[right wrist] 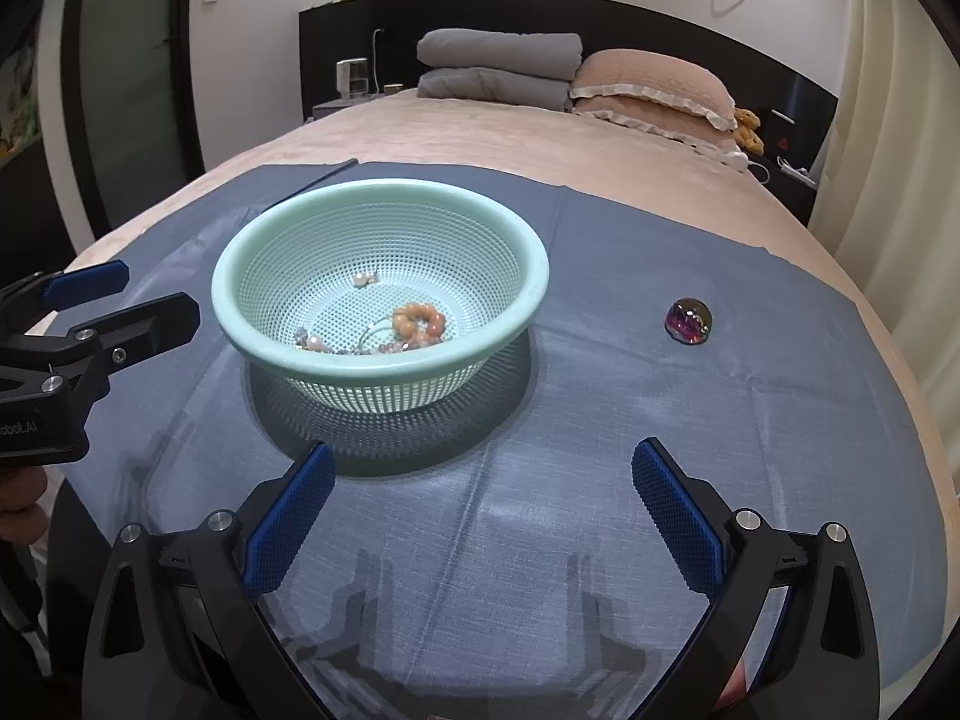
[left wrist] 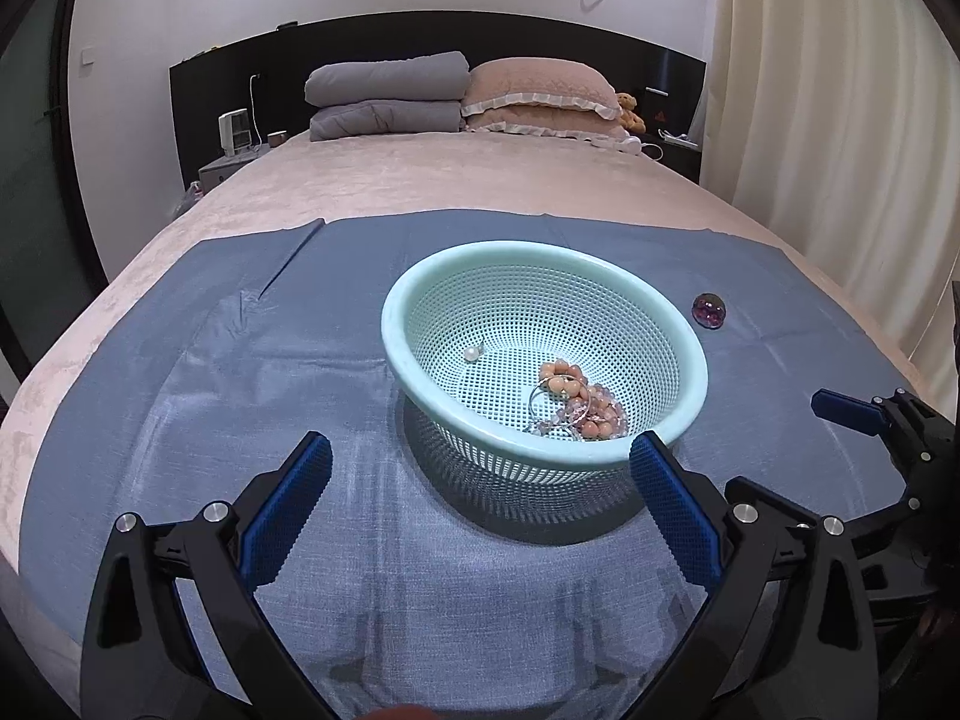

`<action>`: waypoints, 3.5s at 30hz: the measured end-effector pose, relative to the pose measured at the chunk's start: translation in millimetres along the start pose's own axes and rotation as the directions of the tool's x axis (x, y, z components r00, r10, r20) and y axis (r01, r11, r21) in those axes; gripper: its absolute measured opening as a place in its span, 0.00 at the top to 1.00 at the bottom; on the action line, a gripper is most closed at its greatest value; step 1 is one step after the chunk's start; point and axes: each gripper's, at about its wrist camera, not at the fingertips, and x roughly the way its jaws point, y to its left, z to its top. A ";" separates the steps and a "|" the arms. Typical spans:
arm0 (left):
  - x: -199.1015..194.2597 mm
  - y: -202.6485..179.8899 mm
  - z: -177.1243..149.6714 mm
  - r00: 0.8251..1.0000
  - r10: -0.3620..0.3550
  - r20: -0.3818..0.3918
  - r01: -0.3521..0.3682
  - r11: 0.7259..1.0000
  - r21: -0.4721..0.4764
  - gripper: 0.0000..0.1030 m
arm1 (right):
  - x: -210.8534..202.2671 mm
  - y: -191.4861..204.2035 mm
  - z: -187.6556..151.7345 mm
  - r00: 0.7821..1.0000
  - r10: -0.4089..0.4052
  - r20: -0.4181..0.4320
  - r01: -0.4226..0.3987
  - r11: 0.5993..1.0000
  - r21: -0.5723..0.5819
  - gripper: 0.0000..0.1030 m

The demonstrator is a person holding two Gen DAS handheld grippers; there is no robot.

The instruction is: Organize jewelry

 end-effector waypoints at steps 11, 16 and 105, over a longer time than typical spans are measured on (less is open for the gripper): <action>-2.7 -8.5 -1.1 1.000 0.017 0.011 -0.018 0.999 0.041 0.05 | -0.8 -2.9 0.7 1.000 -0.005 -0.002 0.005 1.000 0.005 0.07; -1.9 -8.4 -2.0 1.000 0.027 0.011 -0.028 0.998 0.048 0.05 | -0.5 -3.9 0.7 1.000 -0.004 -0.004 0.004 1.000 0.002 0.07; -14.6 -12.9 -0.7 0.996 -0.002 0.089 -0.003 0.998 0.062 0.06 | 0.1 -5.4 -3.7 1.000 -0.006 -0.001 0.006 1.000 0.002 0.07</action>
